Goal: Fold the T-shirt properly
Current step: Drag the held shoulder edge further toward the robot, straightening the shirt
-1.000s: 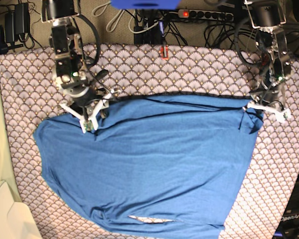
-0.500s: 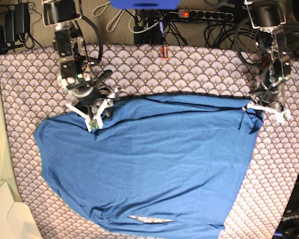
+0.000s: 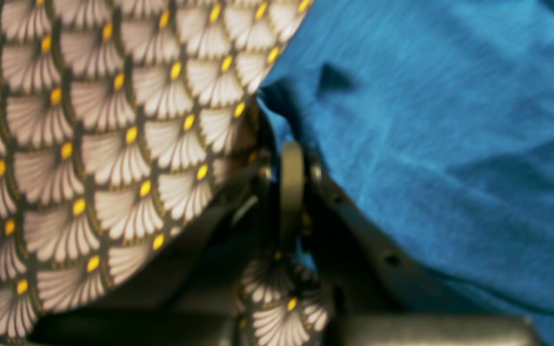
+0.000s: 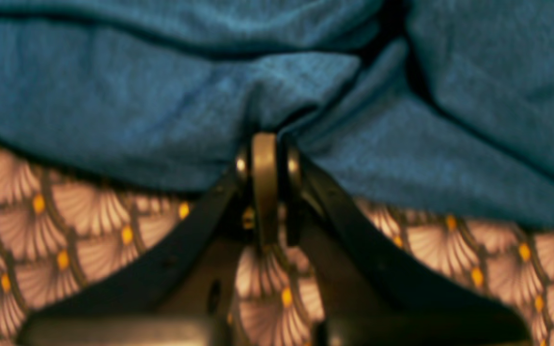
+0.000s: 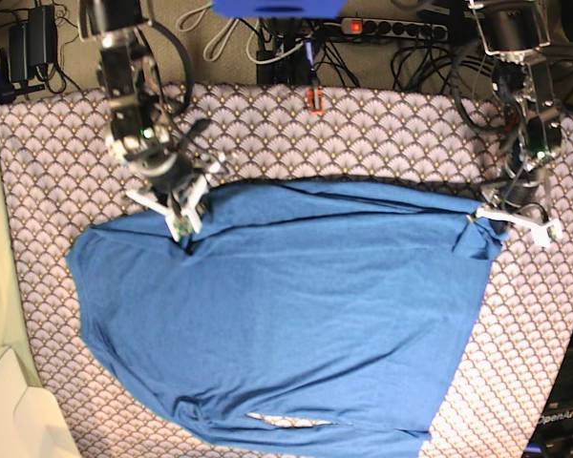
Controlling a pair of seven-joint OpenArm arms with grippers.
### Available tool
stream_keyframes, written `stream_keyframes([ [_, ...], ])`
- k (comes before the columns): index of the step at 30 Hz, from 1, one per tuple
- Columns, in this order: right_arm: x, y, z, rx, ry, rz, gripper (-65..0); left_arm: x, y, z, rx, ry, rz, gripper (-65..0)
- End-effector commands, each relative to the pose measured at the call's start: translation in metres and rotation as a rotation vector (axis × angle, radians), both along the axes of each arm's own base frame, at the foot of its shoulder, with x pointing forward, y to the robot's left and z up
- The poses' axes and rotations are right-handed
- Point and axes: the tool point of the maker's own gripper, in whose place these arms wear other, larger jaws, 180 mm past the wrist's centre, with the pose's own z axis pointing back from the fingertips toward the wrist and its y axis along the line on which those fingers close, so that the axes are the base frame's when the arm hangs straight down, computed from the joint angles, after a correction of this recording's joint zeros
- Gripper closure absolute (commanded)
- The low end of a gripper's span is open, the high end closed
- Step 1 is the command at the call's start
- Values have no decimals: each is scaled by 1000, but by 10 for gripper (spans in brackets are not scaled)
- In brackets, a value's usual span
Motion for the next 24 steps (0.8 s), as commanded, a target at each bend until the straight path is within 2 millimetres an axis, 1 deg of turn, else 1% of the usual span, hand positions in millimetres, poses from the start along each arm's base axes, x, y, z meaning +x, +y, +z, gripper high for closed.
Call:
stream_keyframes([
  [1,6,1,14,5,-44,9,0,2,6,9,19,-25,2,-4],
  [3,5,2,23,6,-68,12,0,-1,5,6,10,-1,-4,-4],
  [4,5,-4,27,-2,-77,3,0,-2,4,5,7,10,-7,-4],
  [10,-2,-19,35,-15,-96,-25,0,-8,4,0,3,39,-13,-4],
  [11,-4,-20,37,-15,-100,-30,0,-11,5,-2,5,47,-13,-4],
  [12,-6,-22,37,-16,-100,-33,0,-11,9,1,18,44,-16,-4],
  [16,-14,-20,43,-15,-109,-29,0,-16,9,12,47,27,-35,-4],
  [19,-21,-18,45,-12,-110,-22,0,-21,6,15,57,22,-45,-4],
  [23,-34,-15,42,-8,-94,-16,0,-31,7,10,60,44,-47,-4],
  [24,-36,-16,42,-6,-93,-17,0,-34,10,9,61,48,-40,-4],
])
